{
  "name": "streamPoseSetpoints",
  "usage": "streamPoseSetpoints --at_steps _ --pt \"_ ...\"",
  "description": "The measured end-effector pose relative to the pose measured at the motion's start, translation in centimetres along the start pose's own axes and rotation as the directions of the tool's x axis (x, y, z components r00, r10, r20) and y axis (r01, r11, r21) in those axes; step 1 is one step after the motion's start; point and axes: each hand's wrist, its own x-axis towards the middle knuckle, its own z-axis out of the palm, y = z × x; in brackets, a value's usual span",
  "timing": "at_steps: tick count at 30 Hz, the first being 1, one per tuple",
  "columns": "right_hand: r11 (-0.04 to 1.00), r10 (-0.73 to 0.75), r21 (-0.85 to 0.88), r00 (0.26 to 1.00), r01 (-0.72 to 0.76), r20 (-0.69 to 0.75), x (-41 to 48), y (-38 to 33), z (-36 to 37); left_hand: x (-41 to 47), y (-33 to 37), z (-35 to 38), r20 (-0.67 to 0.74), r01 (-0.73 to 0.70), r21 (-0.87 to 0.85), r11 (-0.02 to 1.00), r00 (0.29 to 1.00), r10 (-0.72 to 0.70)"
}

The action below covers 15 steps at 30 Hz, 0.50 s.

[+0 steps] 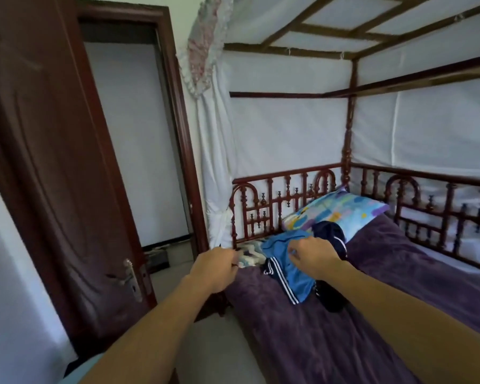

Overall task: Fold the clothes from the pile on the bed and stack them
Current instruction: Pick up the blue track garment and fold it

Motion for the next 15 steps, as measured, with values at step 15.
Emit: streamPoseSetpoints --at_steps 15 --pt "0.998 0.05 0.035 0.997 -0.052 0.058 26.2 1.9 9.4 21.5 -14.9 7.5 0.09 0.067 0.006 0.998 0.994 -0.067"
